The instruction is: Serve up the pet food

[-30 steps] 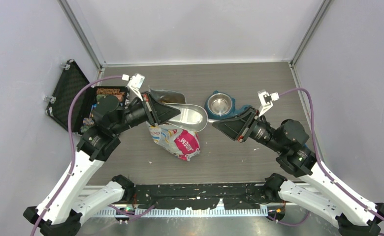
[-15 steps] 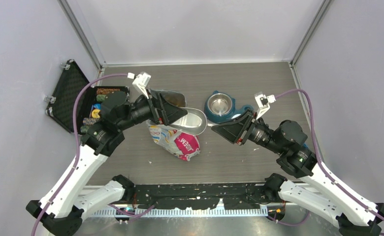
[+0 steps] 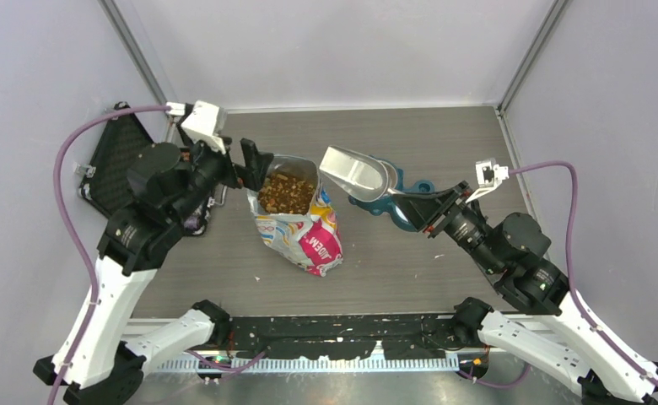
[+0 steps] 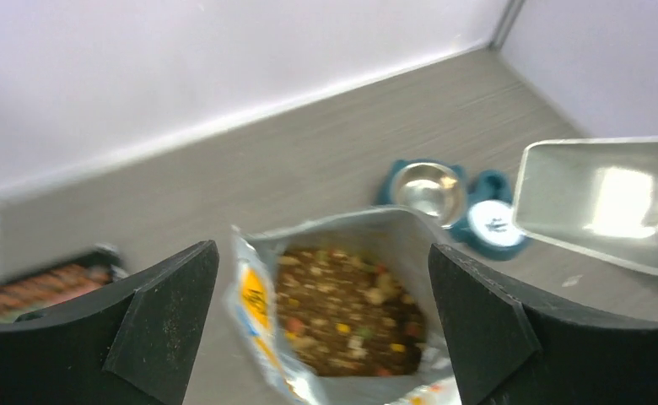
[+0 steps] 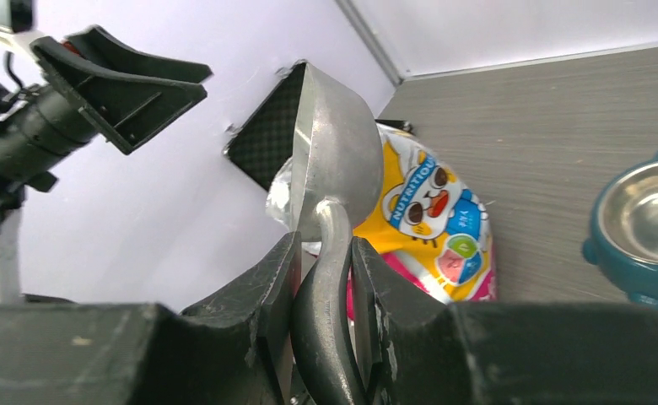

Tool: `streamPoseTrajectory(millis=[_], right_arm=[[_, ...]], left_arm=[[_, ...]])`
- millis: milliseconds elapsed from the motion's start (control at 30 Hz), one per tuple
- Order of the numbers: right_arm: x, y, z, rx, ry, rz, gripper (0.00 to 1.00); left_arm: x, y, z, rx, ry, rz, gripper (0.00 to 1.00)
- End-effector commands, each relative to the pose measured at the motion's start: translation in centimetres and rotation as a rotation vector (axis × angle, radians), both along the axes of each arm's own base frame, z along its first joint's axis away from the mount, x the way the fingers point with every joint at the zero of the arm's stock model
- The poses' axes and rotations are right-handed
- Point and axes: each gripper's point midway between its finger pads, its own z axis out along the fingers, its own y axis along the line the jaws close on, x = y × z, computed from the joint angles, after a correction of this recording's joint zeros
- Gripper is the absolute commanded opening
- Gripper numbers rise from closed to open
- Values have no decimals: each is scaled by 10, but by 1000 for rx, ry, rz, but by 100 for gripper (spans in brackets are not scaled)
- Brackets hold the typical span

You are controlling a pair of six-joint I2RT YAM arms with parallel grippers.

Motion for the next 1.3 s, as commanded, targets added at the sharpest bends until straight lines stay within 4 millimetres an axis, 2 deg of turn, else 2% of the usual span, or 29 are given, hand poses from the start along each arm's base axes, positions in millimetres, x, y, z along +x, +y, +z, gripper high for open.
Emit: streamPoseTrajectory(millis=[0,67,167,233,333,433,533,733,867,933,967,1000,1033,1067,1167,1233,1267], right_arm=[[13,-20,16,-21,-46,-125,5],[16,-22,12,-36,-38,-146,5],[19,-26,6,-59,-31,-170,5],[18,-29,6,-64,-34,-175,5],[16,-31,6,-69,-33,-177,5],[14,-30,4,-70,-27,-165,5],[14,-31,2,-67,-23,-166,5],[11,-41,6,-42,-31,-193,5],[9,-43,6,-33,-33,-199,5],[10,-44,5,-37,-33,-202,5],[9,-44,5,-39,-34,-203,5],[9,-45,5,-39,-36,-205,5],[9,-46,6,-39,-37,-207,5],[9,-47,6,-41,-40,-212,5],[10,-52,7,-40,-47,-231,5],[11,-54,7,-42,-51,-243,5],[11,-54,5,-46,-52,-246,5]], left_arm=[[31,5,-27,510,-96,-104,99],[44,-6,-27,614,-162,-191,99],[37,-27,-41,710,-192,-446,99],[34,-31,-53,743,-195,-550,99],[41,-35,-68,793,-192,-603,99],[38,-47,-83,812,-154,-738,99],[40,-58,-90,814,-118,-827,99],[47,-72,-115,904,-51,-927,96],[50,-87,-127,933,-39,-972,81],[49,-94,-131,931,-36,-1013,67],[47,-96,-134,935,-37,-1035,57],[47,-98,-135,944,-35,-1043,40],[52,-99,-135,946,-28,-1021,7],[61,-101,-134,935,-9,-966,0],[86,-104,-118,878,19,-787,0],[116,-100,-94,792,3,-548,0],[134,-91,-79,750,-13,-392,0]])
